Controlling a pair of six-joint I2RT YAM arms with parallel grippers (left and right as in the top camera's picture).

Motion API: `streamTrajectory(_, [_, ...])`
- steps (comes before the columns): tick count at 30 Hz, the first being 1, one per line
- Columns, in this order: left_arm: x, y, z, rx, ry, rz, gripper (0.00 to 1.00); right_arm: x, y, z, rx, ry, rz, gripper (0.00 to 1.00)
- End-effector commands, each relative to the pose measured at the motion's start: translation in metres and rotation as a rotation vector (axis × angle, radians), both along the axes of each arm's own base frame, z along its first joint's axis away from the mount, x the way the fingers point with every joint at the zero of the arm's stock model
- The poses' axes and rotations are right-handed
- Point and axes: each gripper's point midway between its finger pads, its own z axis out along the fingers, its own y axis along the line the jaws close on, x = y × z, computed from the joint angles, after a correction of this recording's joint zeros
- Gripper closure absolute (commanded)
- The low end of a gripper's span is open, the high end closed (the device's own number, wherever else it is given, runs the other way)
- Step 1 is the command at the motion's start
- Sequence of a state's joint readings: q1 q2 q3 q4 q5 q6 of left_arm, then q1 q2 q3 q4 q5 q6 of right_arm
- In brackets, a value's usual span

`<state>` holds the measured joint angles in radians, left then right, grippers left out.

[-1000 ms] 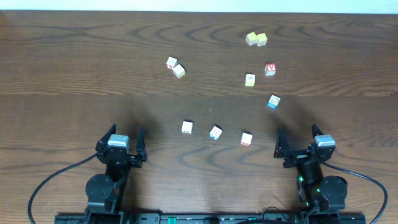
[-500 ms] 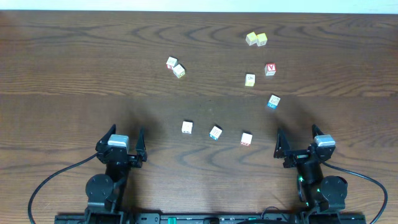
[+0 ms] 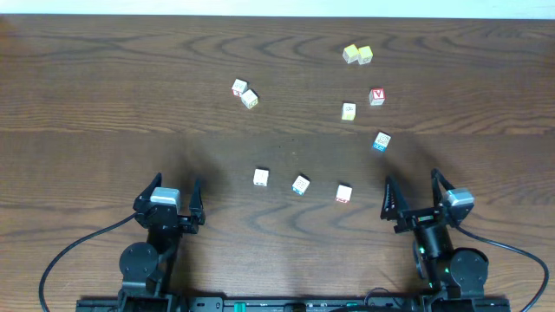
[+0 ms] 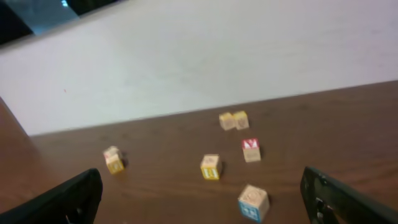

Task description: Lift 4 blocks

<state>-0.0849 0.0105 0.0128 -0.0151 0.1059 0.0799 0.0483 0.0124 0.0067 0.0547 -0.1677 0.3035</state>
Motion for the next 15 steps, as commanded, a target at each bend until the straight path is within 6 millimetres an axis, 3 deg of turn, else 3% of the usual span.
streamTrajectory(1, [-0.003, -0.008, -0.014, 0.009, 0.046, -0.053, 0.25, -0.004, 0.005, 0.028, 0.063, -0.106, 0.032, 0.01])
streamTrajectory(5, [-0.007, -0.033, 0.011, -0.006, -0.052, -0.202, 0.25, -0.021, 0.016, 0.076, 0.041, -0.312, 0.107, 0.01])
streamTrajectory(9, [-0.008, -0.035, 0.042, 0.000, -0.180, -0.211, 0.25, -0.032, 0.018, 0.112, -0.077, -0.389, 0.094, 0.01])
streamTrajectory(12, [-0.012, -0.034, 0.074, -0.001, -0.250, -0.209, 0.25, -0.029, 0.018, 0.129, -0.164, -0.323, 0.079, 0.01])
streamTrajectory(15, [-0.008, -0.031, 0.092, 0.008, -0.139, -0.188, 0.25, -0.005, 0.006, 0.131, -0.201, -0.059, 0.020, 0.01])
